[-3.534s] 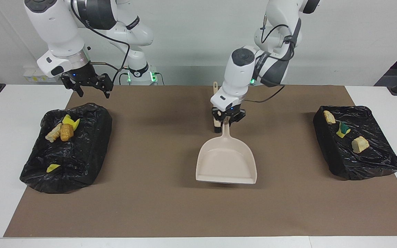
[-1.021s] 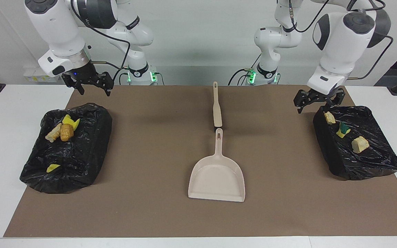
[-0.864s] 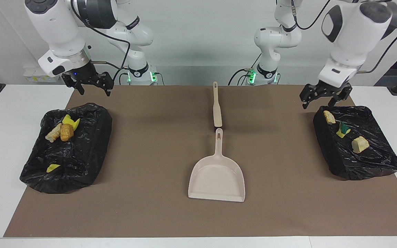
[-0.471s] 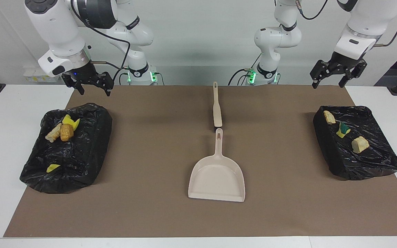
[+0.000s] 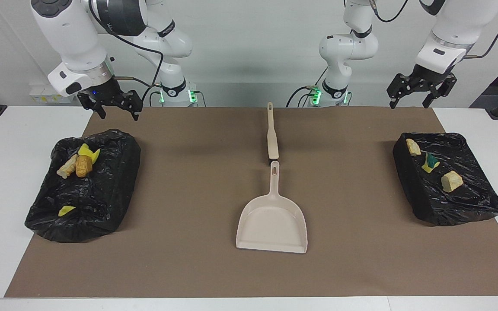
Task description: Sweep and dump trash in bin
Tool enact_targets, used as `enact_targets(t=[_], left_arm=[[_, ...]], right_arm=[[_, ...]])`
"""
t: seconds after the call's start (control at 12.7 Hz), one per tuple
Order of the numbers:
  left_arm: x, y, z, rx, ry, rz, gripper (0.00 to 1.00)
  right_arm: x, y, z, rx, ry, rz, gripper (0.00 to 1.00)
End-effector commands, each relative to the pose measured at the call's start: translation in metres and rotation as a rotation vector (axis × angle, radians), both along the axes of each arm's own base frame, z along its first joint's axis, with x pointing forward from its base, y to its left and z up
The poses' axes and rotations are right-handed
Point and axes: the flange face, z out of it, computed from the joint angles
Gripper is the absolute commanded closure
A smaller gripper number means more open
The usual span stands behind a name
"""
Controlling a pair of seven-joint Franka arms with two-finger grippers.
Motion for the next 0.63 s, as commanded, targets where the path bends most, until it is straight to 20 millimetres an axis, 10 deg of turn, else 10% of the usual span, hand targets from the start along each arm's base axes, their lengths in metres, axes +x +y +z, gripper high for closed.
enact_targets(t=[0.0,0.55], left_arm=[[-0.0111,-0.0005,0.0118,-0.02,0.001,-0.017,0.0],[-0.0127,-0.0022,0.0105,-0.019,0.004,-0.014,0.0]], right_arm=[[-0.0024,-0.0006,0.0044,0.004,0.0,0.015,0.0],[-0.0023,-0.0006,0.0051,0.004,-0.002,0.015,0.0]])
